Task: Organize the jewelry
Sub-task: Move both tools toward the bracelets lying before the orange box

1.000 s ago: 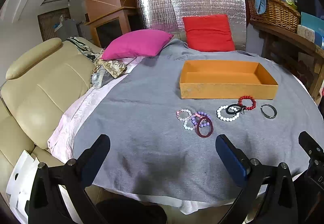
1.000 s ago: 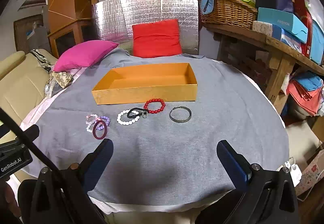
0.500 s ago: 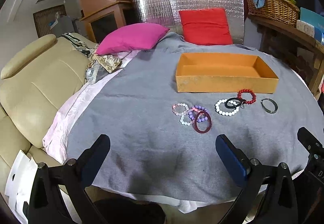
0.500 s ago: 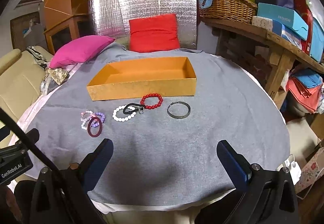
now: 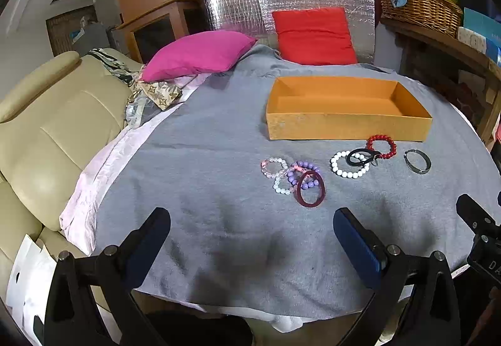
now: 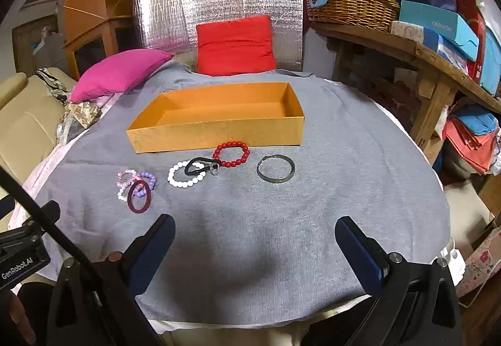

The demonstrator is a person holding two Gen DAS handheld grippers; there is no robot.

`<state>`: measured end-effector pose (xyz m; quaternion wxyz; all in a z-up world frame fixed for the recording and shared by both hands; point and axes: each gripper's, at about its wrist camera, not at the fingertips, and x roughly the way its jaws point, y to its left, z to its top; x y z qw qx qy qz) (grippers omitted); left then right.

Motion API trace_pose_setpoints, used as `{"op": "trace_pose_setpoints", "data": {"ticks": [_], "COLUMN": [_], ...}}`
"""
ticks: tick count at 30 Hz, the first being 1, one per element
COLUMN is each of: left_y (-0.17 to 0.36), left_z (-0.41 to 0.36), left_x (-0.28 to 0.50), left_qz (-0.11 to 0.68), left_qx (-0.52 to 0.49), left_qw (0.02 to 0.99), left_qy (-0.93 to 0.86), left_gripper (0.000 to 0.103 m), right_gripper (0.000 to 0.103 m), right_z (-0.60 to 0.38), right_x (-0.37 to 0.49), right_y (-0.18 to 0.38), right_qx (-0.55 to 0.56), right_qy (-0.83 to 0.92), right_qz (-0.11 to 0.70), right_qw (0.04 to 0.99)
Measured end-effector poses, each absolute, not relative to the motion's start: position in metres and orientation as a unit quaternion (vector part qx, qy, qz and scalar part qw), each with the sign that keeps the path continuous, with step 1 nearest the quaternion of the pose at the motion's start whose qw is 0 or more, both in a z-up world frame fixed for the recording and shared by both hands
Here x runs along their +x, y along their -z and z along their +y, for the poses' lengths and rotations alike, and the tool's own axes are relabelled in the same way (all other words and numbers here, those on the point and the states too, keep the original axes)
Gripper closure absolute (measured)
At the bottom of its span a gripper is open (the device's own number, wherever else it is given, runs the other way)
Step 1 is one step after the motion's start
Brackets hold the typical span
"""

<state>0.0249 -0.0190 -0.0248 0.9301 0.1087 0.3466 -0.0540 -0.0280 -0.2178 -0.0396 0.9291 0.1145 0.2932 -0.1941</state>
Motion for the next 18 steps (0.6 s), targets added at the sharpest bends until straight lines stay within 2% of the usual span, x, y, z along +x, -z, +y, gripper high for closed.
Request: {"op": "trace_pose_setpoints", "data": {"ticks": [18], "left_y": [0.029], "left_z": [-0.035], "left_x": [0.046], "left_qz": [0.342], "left_qx": [0.111], "left_qw": [0.930], "left_qy": [0.072], "left_gripper": [0.000], "right_gripper": [0.000], "right_z": [-0.238], "right_x": [-0.012], "right_y": [0.044], "right_qx": [0.126], "right_qy": [0.200], "right_qz": [0.296], "right_qw": [0.926]}}
